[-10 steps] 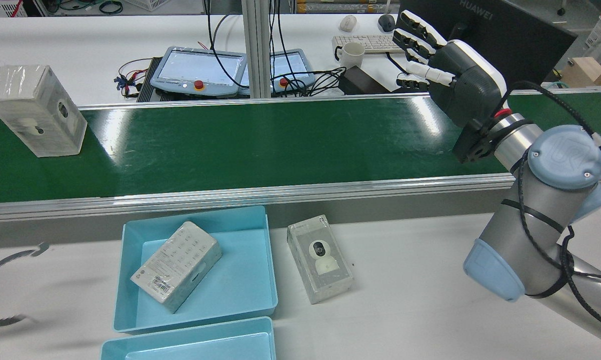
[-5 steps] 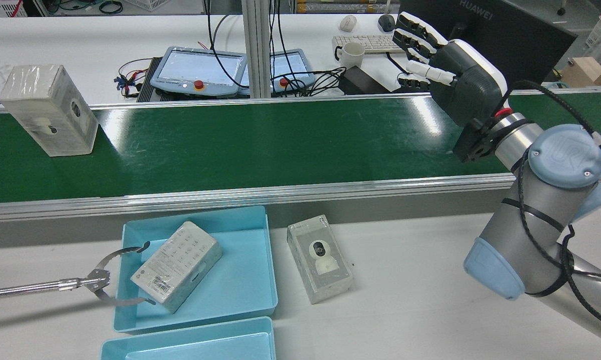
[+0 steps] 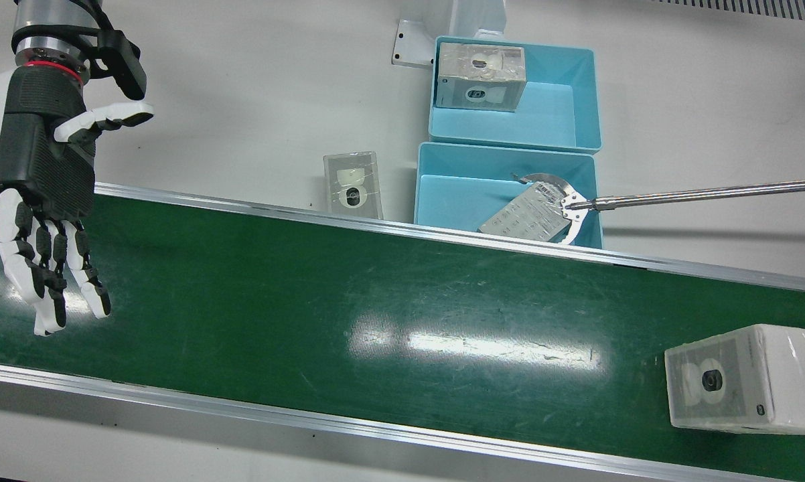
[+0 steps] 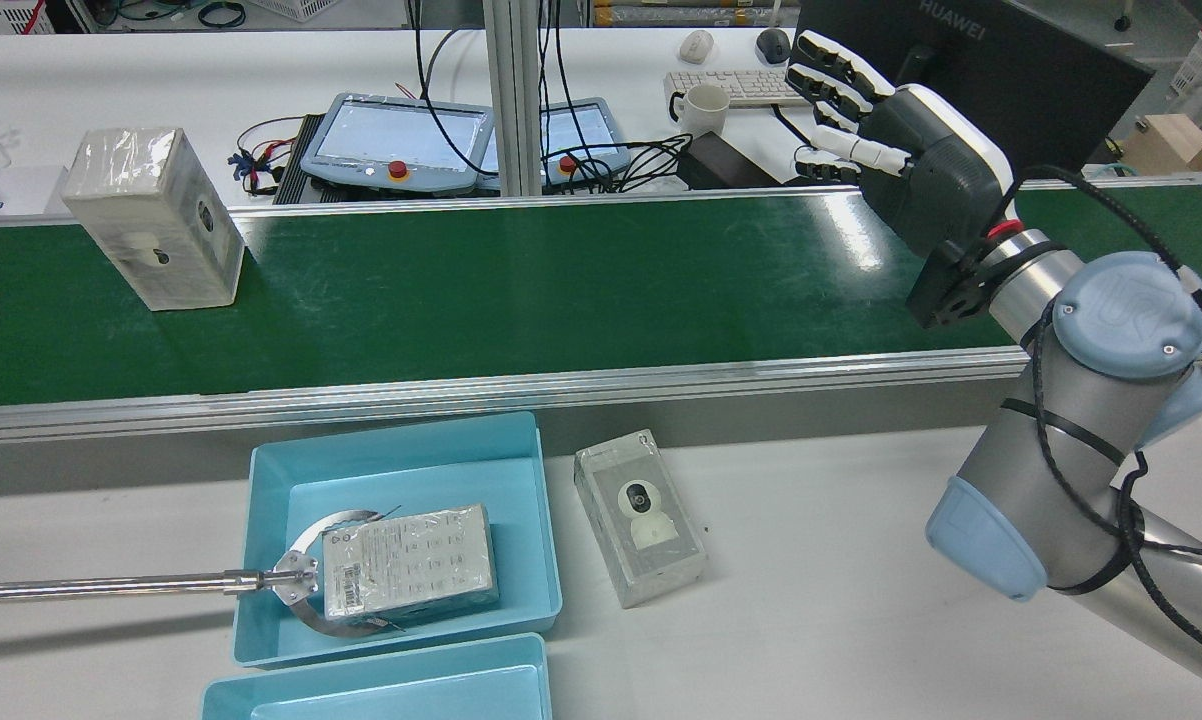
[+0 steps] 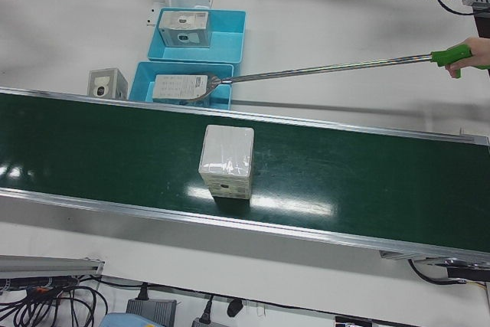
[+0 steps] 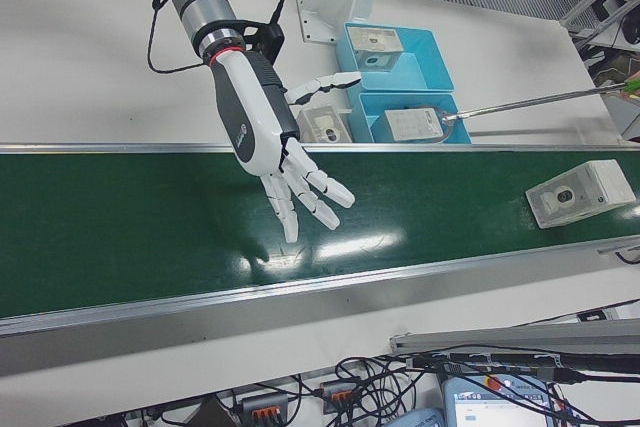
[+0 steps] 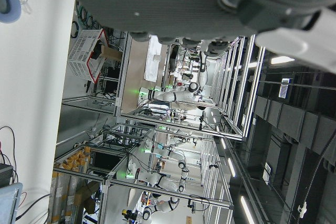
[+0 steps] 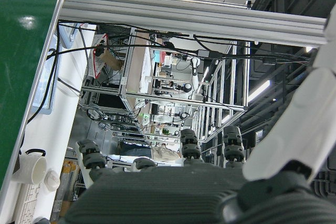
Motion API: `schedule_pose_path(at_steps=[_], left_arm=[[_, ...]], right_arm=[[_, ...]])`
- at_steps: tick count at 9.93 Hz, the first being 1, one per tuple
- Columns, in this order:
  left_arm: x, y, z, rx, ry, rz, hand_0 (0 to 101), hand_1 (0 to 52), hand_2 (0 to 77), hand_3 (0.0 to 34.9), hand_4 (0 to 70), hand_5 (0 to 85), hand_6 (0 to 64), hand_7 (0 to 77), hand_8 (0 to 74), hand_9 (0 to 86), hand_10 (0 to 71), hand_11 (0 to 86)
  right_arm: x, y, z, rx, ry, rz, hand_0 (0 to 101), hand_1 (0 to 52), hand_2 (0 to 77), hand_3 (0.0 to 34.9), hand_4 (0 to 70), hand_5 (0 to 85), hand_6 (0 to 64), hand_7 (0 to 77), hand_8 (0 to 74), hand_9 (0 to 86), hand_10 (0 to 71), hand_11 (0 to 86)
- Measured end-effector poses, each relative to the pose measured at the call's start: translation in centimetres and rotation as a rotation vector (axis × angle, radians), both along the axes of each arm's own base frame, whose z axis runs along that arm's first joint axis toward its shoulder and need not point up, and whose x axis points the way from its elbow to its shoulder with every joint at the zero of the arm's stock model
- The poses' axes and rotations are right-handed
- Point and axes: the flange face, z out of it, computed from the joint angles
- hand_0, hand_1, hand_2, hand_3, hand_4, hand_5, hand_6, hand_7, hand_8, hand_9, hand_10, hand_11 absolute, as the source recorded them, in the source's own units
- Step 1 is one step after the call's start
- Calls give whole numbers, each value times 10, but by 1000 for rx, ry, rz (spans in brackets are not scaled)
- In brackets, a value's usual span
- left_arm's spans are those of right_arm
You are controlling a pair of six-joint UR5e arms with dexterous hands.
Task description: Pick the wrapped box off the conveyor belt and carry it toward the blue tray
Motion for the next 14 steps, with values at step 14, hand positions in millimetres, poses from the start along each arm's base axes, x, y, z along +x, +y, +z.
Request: schedule_pose_path(at_steps=[14], left_arm=[[0,0,0,0,0,0,0,0,5,0,0,5,0,5,0,5,0,0]], right_arm=[[-31,-11,1,5,11,-29,372,76,82,307,0,27,0,93,0,11,33,49]])
